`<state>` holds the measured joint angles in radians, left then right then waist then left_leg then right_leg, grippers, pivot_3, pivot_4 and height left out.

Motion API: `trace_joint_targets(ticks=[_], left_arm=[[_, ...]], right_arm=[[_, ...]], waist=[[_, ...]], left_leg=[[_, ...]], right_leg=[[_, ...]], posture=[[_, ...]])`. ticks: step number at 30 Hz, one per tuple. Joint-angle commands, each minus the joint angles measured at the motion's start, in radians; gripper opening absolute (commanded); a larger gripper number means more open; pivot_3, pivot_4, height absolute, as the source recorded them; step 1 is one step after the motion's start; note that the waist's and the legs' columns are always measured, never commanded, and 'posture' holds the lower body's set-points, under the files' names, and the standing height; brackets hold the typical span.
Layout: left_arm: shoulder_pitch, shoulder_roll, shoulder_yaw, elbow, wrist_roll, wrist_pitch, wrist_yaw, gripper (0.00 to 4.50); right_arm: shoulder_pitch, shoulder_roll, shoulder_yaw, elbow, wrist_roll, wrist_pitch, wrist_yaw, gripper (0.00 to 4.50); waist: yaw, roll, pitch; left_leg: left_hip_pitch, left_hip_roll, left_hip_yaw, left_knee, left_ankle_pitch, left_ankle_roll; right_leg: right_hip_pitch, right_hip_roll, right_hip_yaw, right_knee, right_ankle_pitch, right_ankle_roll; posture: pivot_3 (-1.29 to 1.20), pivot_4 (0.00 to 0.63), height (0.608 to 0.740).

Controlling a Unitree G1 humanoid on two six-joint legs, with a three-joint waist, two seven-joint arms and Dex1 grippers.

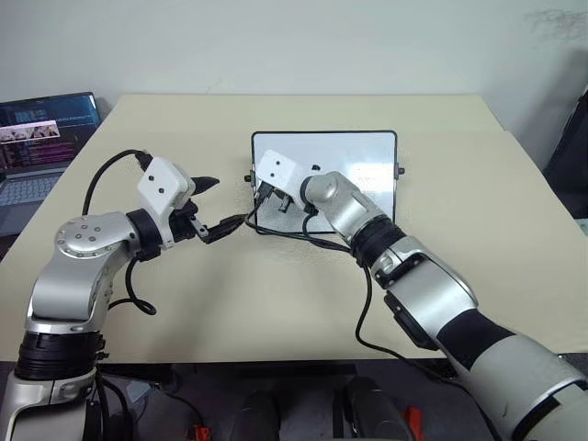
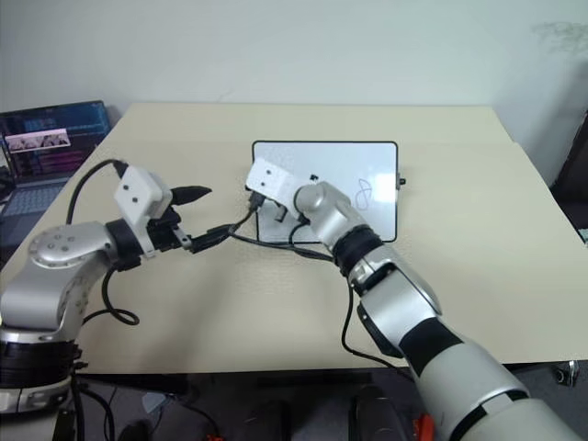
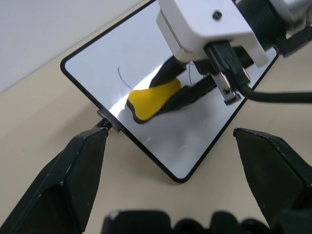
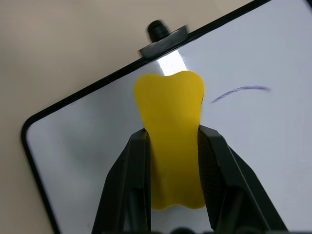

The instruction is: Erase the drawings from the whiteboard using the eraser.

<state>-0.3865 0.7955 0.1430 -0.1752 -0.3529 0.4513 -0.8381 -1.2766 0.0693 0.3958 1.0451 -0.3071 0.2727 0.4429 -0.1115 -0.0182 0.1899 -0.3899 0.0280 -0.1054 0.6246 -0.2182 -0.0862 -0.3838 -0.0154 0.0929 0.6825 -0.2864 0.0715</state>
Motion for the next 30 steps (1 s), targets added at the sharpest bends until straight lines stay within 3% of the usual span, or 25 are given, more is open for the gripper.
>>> trace_joint_targets(ticks=[1, 13, 19, 30], left_arm=[[-0.015, 0.006, 0.02, -0.029, -0.009, -0.003, 0.005, 4.5], [-0.027, 0.002, 0.011, -0.018, -0.004, -0.008, 0.004, 4.5], [-0.027, 0.002, 0.011, -0.019, -0.001, -0.009, 0.004, 4.5], [-0.017, 0.004, 0.022, -0.028, -0.004, -0.007, 0.007, 4.5]], right_arm=[[0.032, -0.002, 0.006, 0.042, -0.02, 0.036, 0.007, 0.98], [-0.108, -0.04, -0.072, 0.104, 0.005, 0.02, -0.11, 0.98], [-0.166, -0.053, -0.094, 0.159, 0.007, 0.007, -0.157, 0.98], [-0.113, -0.011, -0.039, 0.16, -0.025, 0.009, -0.04, 0.98]], waist=[[0.0, 0.0, 0.0], [0.01, 0.0, 0.0], [0.014, 0.0, 0.0], [0.008, 0.0, 0.0]], left_leg=[[0.001, 0.0, 0.0, 0.0, 0.0, 0.0], [0.004, 0.001, 0.0, 0.0, 0.001, 0.001], [-0.005, 0.001, 0.0, -0.001, 0.001, 0.001], [-0.005, 0.001, 0.0, -0.003, 0.001, 0.001]], right_leg=[[0.001, 0.001, 0.0, 0.0, 0.0, 0.0], [0.003, 0.001, 0.001, 0.0, 0.001, 0.0], [-0.005, 0.001, 0.0, -0.001, 0.002, -0.003], [-0.005, 0.001, 0.0, -0.002, 0.001, -0.001]], posture=[[0.0, 0.15, 0.74], [0.0, 0.15, 0.74], [0.0, 0.15, 0.74], [0.0, 0.15, 0.74]])
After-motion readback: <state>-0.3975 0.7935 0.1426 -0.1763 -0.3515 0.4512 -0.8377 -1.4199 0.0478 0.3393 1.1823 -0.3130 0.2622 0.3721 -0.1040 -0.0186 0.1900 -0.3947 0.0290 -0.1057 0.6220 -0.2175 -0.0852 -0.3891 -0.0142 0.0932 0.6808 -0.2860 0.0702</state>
